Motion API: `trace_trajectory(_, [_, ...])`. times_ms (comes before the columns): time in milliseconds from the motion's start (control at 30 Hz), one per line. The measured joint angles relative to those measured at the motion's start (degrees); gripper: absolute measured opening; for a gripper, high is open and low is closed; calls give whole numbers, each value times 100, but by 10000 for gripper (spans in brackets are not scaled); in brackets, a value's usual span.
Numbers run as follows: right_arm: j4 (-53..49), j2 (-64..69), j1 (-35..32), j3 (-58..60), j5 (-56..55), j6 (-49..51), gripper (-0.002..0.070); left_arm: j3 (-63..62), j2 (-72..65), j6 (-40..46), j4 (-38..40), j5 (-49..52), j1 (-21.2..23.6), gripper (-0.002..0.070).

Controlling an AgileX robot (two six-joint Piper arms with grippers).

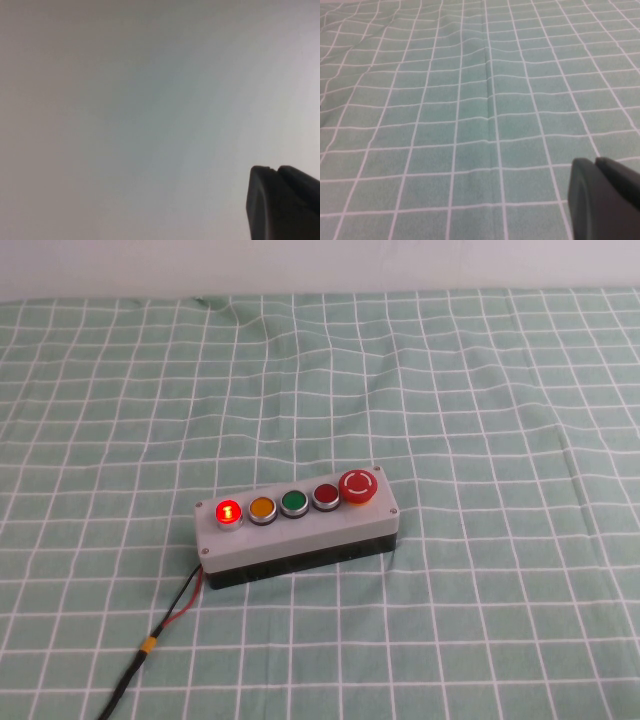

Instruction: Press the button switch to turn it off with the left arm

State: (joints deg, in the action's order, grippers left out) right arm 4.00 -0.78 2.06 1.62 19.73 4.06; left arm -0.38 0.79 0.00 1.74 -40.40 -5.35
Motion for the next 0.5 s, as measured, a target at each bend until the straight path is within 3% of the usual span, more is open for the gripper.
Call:
trace_trajectory(200, [0,0,0,0,0,0,-17,-1060,0,0,0,760,0,-2])
trace_trajectory(500, [0,0,0,0,0,0,-17,-3153,-340,0,0,3639,0,-2])
